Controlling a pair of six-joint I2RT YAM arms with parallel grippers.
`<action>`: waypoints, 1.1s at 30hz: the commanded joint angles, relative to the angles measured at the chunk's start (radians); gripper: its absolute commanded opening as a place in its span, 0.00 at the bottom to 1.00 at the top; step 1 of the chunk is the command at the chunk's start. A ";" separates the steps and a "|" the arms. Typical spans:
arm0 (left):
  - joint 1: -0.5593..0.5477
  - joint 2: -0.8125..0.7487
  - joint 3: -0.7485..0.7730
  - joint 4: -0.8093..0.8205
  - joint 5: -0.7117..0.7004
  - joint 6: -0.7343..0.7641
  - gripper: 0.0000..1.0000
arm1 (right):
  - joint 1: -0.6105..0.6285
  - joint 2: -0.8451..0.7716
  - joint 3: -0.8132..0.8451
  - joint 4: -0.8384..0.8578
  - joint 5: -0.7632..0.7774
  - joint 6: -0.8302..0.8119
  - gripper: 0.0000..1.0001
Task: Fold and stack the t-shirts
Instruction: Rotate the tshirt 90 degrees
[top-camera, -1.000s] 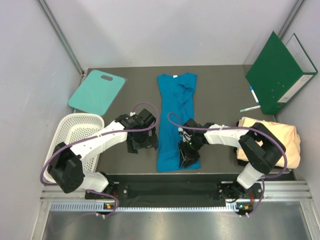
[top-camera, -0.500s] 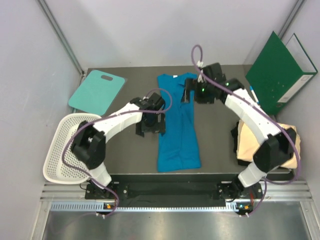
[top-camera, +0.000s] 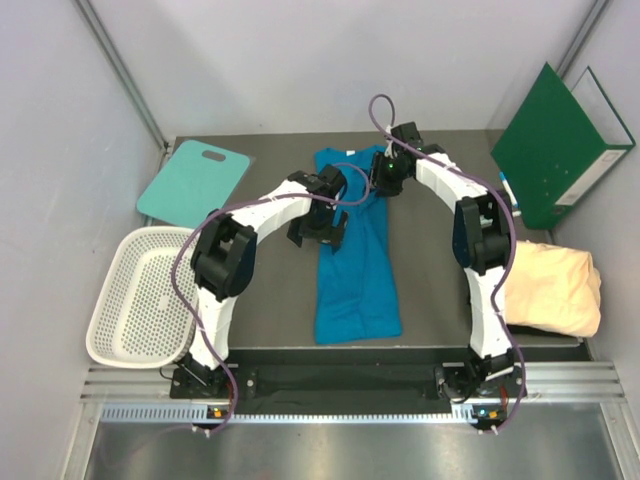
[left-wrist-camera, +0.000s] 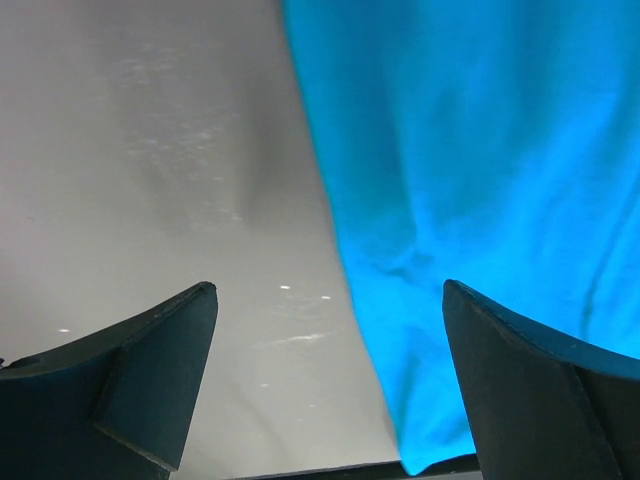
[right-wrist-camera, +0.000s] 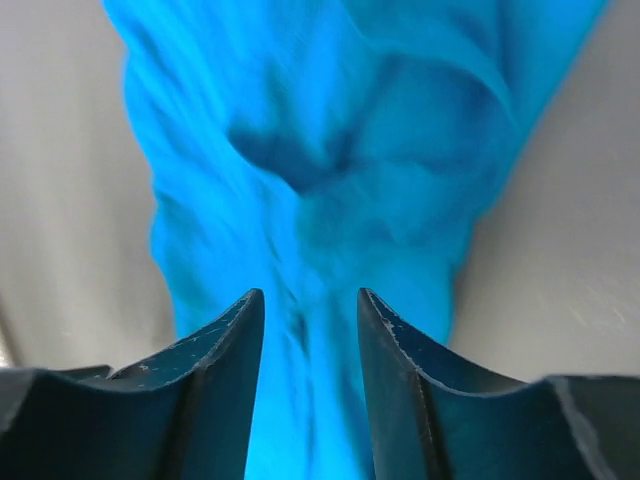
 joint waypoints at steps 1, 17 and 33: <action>0.077 -0.007 0.024 -0.032 0.025 0.039 0.99 | 0.006 0.017 0.141 0.164 -0.074 0.078 0.42; 0.341 0.022 0.023 -0.001 0.262 0.028 0.99 | 0.006 0.176 0.267 0.131 -0.065 0.050 0.52; 0.366 0.078 0.034 0.002 0.293 0.037 0.99 | 0.010 0.178 0.178 0.098 -0.121 0.032 0.44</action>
